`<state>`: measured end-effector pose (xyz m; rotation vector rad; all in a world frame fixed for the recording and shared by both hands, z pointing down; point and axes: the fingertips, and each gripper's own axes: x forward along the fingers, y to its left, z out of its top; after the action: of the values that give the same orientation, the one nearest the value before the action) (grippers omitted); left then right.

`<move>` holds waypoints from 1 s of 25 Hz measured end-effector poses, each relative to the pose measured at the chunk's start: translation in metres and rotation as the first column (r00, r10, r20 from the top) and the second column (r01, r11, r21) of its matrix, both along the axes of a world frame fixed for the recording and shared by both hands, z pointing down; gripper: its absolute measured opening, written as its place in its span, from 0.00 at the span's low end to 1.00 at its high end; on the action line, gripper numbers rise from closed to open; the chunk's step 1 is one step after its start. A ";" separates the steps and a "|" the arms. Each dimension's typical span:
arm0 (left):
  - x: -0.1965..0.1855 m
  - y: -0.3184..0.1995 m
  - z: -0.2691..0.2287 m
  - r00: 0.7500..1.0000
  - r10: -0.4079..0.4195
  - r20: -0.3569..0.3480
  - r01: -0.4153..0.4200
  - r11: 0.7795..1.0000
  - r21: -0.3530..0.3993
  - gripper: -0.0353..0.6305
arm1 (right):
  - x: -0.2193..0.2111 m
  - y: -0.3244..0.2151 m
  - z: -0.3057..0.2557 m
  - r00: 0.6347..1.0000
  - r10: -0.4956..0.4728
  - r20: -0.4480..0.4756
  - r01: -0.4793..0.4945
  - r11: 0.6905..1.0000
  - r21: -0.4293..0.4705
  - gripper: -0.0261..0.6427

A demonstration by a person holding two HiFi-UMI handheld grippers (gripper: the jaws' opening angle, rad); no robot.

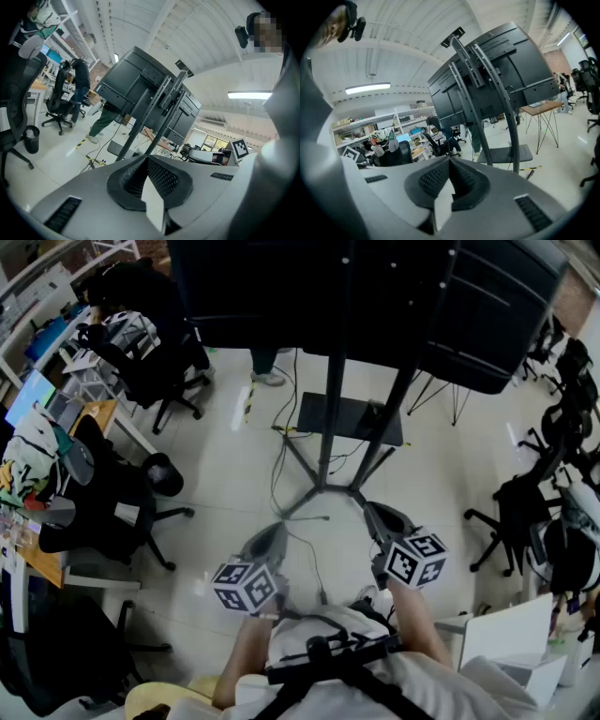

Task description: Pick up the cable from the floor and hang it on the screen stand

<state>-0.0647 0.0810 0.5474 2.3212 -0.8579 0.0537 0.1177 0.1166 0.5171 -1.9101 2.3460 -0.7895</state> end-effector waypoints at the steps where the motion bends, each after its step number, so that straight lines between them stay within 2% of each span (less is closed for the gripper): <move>1: -0.009 -0.004 0.002 1.000 -0.001 0.000 0.001 1.000 0.001 0.05 | -0.003 -0.003 0.000 1.000 0.011 -0.002 -0.011 1.000 0.004 0.05; 8: -0.063 -0.025 0.012 1.000 0.015 0.027 -0.015 1.000 0.005 0.05 | -0.036 -0.013 0.009 0.997 0.077 0.004 -0.077 0.997 0.010 0.05; 12: -0.078 -0.029 0.024 0.999 0.040 0.030 -0.040 0.999 -0.022 0.05 | -0.042 -0.005 0.017 0.992 0.127 0.001 -0.127 0.992 -0.012 0.05; 18: -0.065 -0.041 0.033 0.996 0.080 0.035 -0.079 0.996 -0.043 0.05 | -0.023 -0.009 0.023 0.983 0.183 0.012 -0.183 0.983 0.009 0.05; 22: -0.052 -0.065 0.031 0.997 0.063 0.053 -0.062 0.998 -0.019 0.05 | -0.011 -0.048 0.028 0.989 0.149 0.015 -0.149 0.989 0.016 0.05; 25: -0.041 -0.089 0.037 0.996 0.042 0.072 -0.040 0.999 -0.034 0.05 | -0.004 -0.087 0.030 0.994 0.106 0.022 -0.106 0.994 0.013 0.05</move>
<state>-0.1061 -0.0076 0.5840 2.3184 -0.8392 0.1699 0.1141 0.0299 0.5474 -1.9910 2.2112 -0.7773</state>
